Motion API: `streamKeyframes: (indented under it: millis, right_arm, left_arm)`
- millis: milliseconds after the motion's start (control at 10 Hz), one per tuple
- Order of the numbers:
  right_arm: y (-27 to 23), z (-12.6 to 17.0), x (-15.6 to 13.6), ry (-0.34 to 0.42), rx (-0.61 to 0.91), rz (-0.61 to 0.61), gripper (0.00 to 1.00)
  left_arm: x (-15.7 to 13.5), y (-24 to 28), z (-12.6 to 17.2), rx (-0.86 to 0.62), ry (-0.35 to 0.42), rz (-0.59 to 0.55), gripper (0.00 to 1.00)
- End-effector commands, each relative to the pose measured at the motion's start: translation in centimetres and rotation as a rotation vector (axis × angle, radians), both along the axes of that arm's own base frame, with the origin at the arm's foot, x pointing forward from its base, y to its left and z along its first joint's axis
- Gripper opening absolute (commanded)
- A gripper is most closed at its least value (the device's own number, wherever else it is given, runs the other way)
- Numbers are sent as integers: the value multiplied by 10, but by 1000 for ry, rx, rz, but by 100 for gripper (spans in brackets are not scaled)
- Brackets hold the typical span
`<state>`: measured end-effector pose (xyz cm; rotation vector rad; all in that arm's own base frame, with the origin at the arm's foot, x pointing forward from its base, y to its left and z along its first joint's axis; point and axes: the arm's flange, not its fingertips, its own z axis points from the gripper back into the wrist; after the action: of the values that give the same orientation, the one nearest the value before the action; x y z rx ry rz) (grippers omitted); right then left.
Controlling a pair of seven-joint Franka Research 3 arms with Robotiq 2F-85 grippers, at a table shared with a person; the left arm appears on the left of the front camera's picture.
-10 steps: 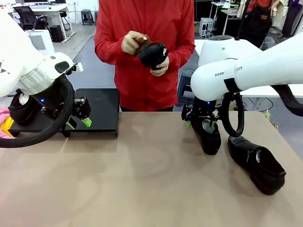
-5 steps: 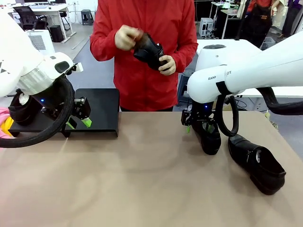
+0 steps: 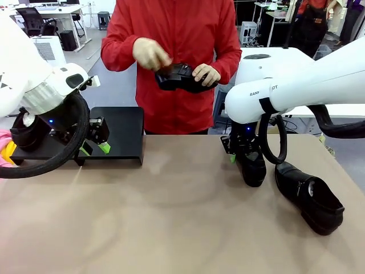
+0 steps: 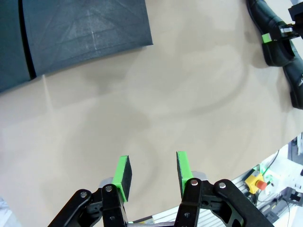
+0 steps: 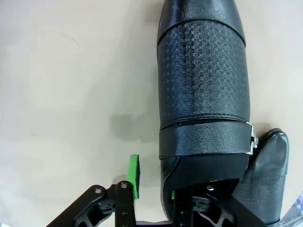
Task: Organize the shoes by placing them on the stand.
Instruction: Pick up one Shoe and place it in the middle of the table.
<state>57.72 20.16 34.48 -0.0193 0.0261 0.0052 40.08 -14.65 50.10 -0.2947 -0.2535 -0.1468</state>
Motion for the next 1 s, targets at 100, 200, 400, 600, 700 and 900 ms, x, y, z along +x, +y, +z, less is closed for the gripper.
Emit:
streamKeyframes:
  millis: [100,200,400,600,700,900]
  right_arm:
    - [-1,5,7,4,-45,-2,0]
    - [-1,5,7,9,-48,-6,0]
    - [-4,3,9,17,-58,-20,0]
    - [0,22,-2,4,-39,-122,0]
    - [12,52,-24,-42,-30,-154,0]
    - [41,90,-76,-122,8,-156,0]
  left_arm:
    - [0,1,0,-13,3,-1,52]
    - [0,1,0,-13,3,-1,52]
    - [0,1,0,-13,3,-1,52]
    - [0,1,0,-13,3,-1,52]
    - [0,1,0,-13,3,-1,52]
    - [0,1,0,-13,3,-1,52]
